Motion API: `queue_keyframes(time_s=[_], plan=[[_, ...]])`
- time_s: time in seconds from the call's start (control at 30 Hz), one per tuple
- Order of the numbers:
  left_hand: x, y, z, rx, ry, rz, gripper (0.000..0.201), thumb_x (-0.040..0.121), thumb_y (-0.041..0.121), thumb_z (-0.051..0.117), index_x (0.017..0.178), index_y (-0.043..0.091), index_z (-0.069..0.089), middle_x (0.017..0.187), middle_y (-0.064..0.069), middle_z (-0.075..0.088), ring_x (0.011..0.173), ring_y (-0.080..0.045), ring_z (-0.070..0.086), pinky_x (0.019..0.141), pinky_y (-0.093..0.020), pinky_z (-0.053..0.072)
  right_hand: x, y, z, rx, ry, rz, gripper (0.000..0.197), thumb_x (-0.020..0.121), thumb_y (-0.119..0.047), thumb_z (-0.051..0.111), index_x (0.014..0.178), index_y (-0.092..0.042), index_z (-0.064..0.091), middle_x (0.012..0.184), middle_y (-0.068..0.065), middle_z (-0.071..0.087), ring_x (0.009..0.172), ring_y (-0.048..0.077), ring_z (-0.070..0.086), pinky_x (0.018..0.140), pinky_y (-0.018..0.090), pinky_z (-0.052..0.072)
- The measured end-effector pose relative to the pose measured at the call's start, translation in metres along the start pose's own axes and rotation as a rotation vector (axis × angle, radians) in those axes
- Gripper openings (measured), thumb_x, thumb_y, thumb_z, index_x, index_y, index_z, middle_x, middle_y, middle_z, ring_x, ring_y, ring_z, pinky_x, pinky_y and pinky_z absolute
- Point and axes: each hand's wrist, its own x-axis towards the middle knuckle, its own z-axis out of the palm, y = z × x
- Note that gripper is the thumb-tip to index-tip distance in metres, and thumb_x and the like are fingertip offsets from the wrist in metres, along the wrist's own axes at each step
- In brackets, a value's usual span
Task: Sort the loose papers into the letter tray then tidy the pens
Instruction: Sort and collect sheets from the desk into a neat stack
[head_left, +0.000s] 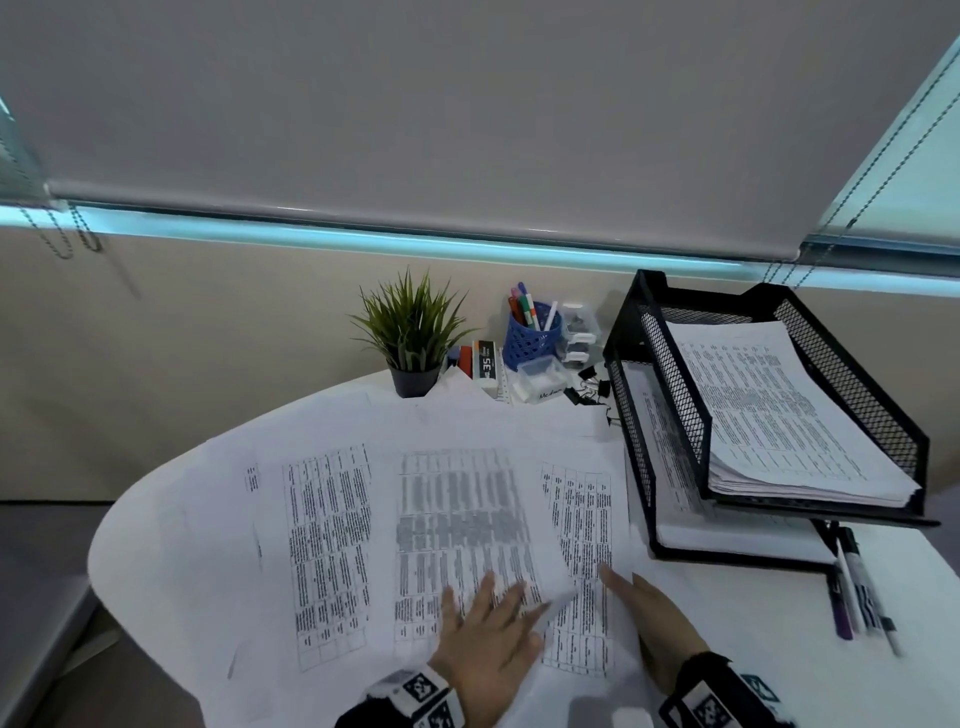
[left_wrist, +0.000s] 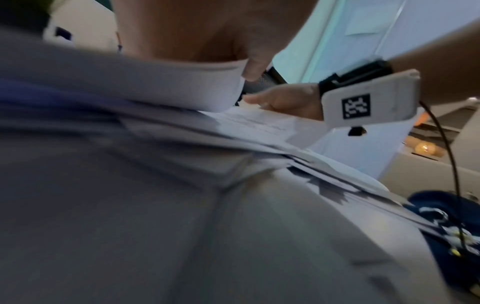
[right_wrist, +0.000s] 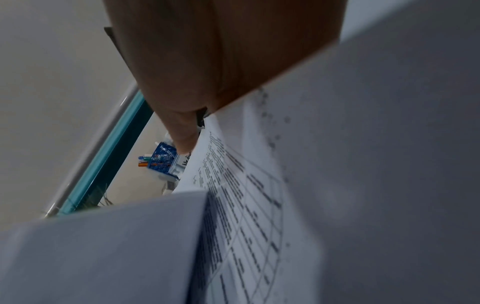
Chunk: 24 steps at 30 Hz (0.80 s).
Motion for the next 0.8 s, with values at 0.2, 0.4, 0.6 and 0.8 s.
queue_keyframes(time_s=[0.2,0.4,0.6,0.8], plan=[[0.005,0.016,0.007,0.064,-0.147,0.065,0.099,0.060,0.080,-0.012,0.147,0.034,-0.005,0.155,0.007,-0.018,0.137,-0.017,-0.028,0.102,-0.050,-0.027,0.015,-0.004,-0.004,-0.002,-0.018,0.111,0.058,0.065,-0.039,0.081,0.106,-0.001,0.068,0.105,0.024,0.069,0.098,0.043,0.066,0.095,0.062,0.043],[-0.004,0.008,-0.004,-0.064,-0.189,0.053,0.101,0.063,0.090,0.009,0.148,0.036,0.006,0.150,0.017,-0.012,0.137,-0.005,-0.019,0.111,-0.045,-0.021,0.016,-0.014,0.000,-0.159,0.145,-0.099,0.006,0.070,-0.002,0.072,0.074,0.001,0.068,0.080,0.019,0.071,0.076,0.032,0.067,0.076,0.039,0.052],[-0.014,-0.028,-0.042,-0.226,0.373,-0.278,0.054,0.093,0.049,0.041,0.142,0.031,0.030,0.155,0.007,0.017,0.144,-0.013,0.008,0.117,-0.035,0.005,0.022,-0.012,0.001,-0.384,0.249,-0.167,0.010,0.074,-0.007,0.068,0.067,0.000,0.066,0.073,0.013,0.069,0.073,0.029,0.063,0.065,0.029,0.046],[-0.021,-0.101,-0.081,-0.294,0.528,-1.035,0.095,0.082,0.054,0.057,0.148,0.011,0.005,0.156,-0.017,-0.002,0.144,-0.035,0.005,0.115,-0.051,0.015,0.016,-0.017,-0.004,-0.430,0.227,-0.195,0.011,0.077,-0.007,0.064,0.080,0.002,0.070,0.080,0.012,0.070,0.080,0.028,0.064,0.068,0.030,0.046]])
